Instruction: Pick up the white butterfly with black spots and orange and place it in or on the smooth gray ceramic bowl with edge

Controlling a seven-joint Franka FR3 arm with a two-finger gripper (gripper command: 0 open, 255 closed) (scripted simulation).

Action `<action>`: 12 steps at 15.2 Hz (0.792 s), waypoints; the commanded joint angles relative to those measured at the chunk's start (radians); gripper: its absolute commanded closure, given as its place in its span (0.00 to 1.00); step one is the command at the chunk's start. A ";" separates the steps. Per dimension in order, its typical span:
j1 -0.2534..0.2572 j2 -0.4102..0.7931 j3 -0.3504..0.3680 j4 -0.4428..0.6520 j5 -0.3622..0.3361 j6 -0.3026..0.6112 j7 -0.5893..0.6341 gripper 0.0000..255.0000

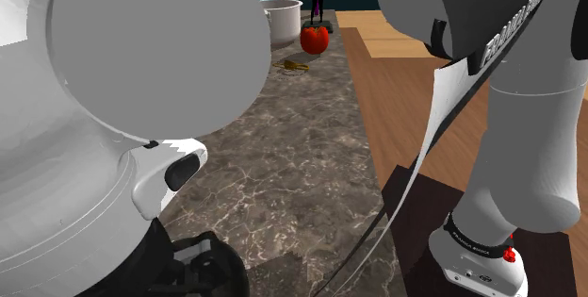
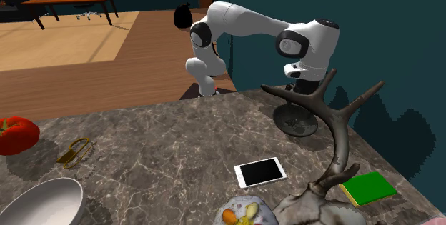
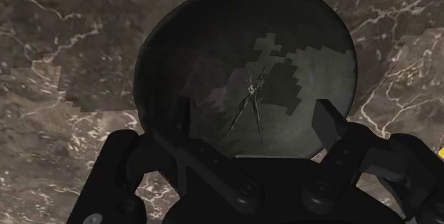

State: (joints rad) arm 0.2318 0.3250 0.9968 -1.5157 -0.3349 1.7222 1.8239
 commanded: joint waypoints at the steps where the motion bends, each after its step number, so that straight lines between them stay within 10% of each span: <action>1: 0.009 0.001 0.001 0.036 0.000 -0.034 -0.002 0.00; 12: 0.046 0.016 0.000 0.150 -0.011 -0.135 -0.004 0.00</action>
